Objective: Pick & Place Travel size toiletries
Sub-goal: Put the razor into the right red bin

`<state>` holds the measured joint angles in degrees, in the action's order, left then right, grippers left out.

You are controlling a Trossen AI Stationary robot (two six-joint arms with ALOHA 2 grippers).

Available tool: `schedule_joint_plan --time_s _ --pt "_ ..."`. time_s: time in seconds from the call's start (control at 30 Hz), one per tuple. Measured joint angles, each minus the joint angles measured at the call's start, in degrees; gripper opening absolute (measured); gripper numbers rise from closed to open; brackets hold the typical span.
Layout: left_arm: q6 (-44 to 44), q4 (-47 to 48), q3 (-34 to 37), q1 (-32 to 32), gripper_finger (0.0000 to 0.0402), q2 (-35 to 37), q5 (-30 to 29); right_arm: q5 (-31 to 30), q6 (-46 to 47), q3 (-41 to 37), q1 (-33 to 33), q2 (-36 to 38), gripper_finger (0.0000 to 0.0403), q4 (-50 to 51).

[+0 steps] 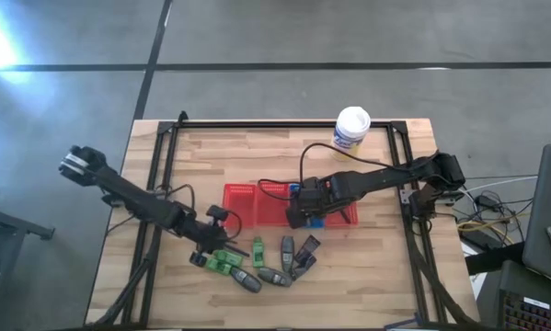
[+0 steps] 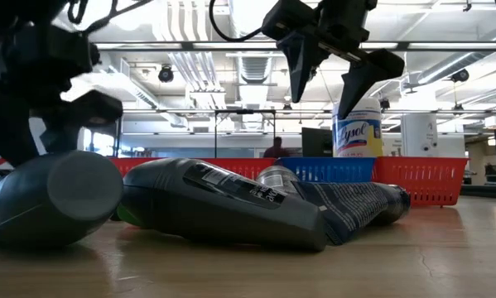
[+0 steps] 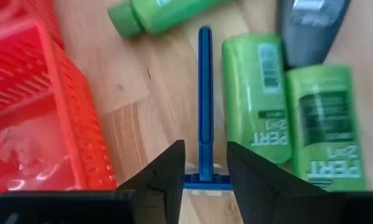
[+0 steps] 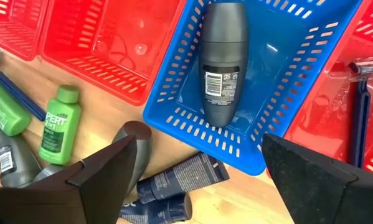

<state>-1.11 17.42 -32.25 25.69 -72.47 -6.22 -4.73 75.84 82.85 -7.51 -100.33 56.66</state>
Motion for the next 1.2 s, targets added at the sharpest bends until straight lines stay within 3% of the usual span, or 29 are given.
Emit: schedule_joint_plan --time_s 0.53,0.73,0.87,1.2 --pt "-1.0 -3.5 0.0 0.0 0.0112 -7.0 0.4 0.0 -1.3 0.0 0.0 0.1 0.0304 0.0" --pt "-1.1 -3.9 -0.1 0.0 0.0075 -8.3 1.8 0.0 -2.6 0.0 0.0 0.1 0.029 0.0" --pt "-2.4 -3.6 -0.1 0.0 0.0033 -7.5 2.1 0.0 -2.8 0.0 -0.1 0.1 0.0279 -0.1" --pt "-7.6 3.7 -4.8 0.0 0.0032 -1.3 1.1 0.2 -5.8 0.0 -0.1 1.7 0.0248 -2.7"
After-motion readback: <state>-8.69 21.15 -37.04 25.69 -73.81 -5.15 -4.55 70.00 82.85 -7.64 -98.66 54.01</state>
